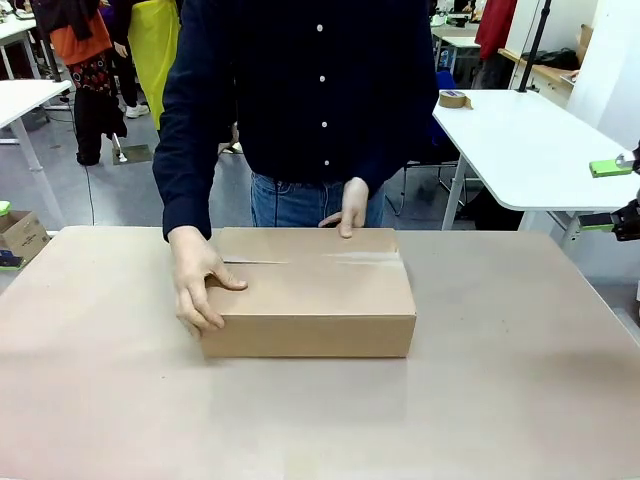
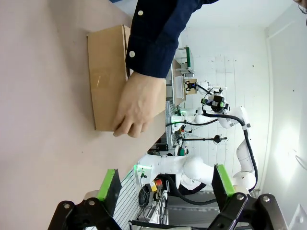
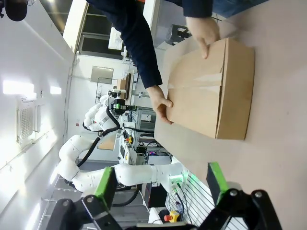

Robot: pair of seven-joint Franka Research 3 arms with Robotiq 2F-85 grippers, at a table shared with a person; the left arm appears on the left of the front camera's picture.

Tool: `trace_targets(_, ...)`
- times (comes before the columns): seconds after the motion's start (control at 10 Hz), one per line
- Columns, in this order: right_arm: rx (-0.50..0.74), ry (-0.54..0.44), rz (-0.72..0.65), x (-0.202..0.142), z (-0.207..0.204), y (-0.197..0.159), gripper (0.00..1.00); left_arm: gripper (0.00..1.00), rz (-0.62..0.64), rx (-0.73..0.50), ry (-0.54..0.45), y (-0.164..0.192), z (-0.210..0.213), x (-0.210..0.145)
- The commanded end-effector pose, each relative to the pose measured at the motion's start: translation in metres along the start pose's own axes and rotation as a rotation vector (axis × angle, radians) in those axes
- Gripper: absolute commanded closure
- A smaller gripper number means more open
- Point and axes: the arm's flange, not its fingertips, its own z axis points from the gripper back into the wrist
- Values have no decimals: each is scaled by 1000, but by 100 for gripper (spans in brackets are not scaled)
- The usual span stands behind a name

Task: Pack the gift set into the box.
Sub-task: Press and hold the closed box until the human finishes sealing it.

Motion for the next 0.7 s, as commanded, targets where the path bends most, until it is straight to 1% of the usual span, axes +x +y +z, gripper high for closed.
trace_targets(0.0,5,3,25,-1,0,-1,0,0,6,3,-9,0,-1,-2)
trace_targets(0.6,5,3,25,-1,0,-1,0,0,6,3,-9,0,-1,-2)
